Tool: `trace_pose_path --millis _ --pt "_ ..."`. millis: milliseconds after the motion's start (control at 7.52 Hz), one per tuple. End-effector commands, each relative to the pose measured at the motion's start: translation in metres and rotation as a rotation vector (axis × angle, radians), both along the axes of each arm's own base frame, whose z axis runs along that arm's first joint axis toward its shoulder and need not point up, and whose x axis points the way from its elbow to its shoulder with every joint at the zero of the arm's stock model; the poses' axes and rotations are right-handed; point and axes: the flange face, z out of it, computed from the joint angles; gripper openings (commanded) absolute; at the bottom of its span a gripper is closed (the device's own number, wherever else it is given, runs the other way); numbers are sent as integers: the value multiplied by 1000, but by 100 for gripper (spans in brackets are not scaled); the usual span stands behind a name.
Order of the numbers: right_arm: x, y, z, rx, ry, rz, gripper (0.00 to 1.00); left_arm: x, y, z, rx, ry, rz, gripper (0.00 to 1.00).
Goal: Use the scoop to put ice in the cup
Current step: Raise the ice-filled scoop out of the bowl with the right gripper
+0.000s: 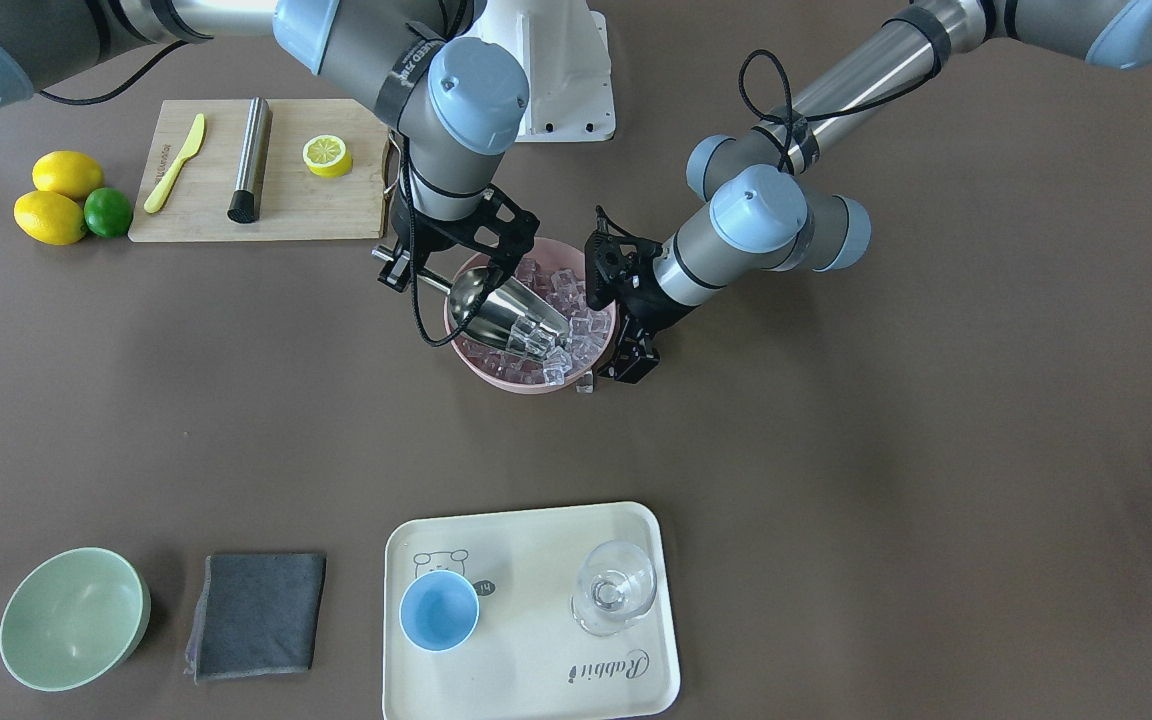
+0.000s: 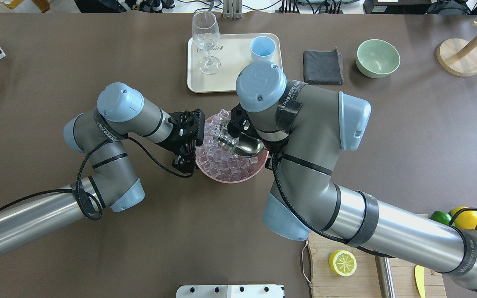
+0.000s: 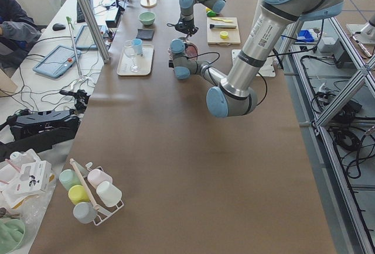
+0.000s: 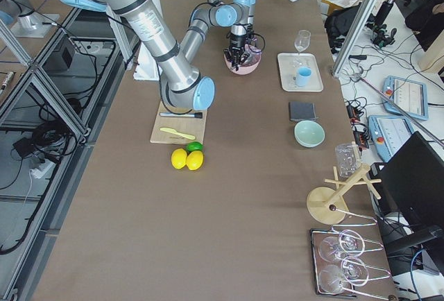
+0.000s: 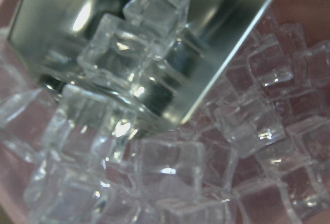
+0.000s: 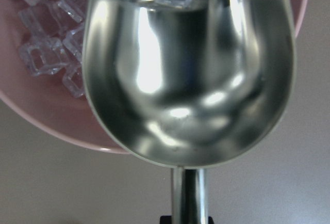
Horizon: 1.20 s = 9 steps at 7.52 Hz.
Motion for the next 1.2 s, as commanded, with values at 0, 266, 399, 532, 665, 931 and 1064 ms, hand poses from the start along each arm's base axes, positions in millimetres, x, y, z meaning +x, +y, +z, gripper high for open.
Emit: trace_pose_path --millis 0,266,399,532,665,931,1064 --pt "12 7 2 10 -54 41 0 0 0 1 2 -3 -1 98" --pt "13 8 -1 11 -111 91 0 -1 -7 3 74 -24 29 98" --pt "17 8 -2 -1 -150 147 0 -1 -10 -1 67 -36 31 98" --pt "18 7 -2 2 -180 170 0 0 -12 -3 64 -41 29 98" --pt "24 7 4 -3 -191 192 0 0 -13 -3 62 -44 30 98" --pt "52 9 11 7 -211 213 0 -2 -16 -5 51 -51 30 98" --pt "71 9 21 7 -210 229 0 -1 -17 -5 50 -51 32 98"
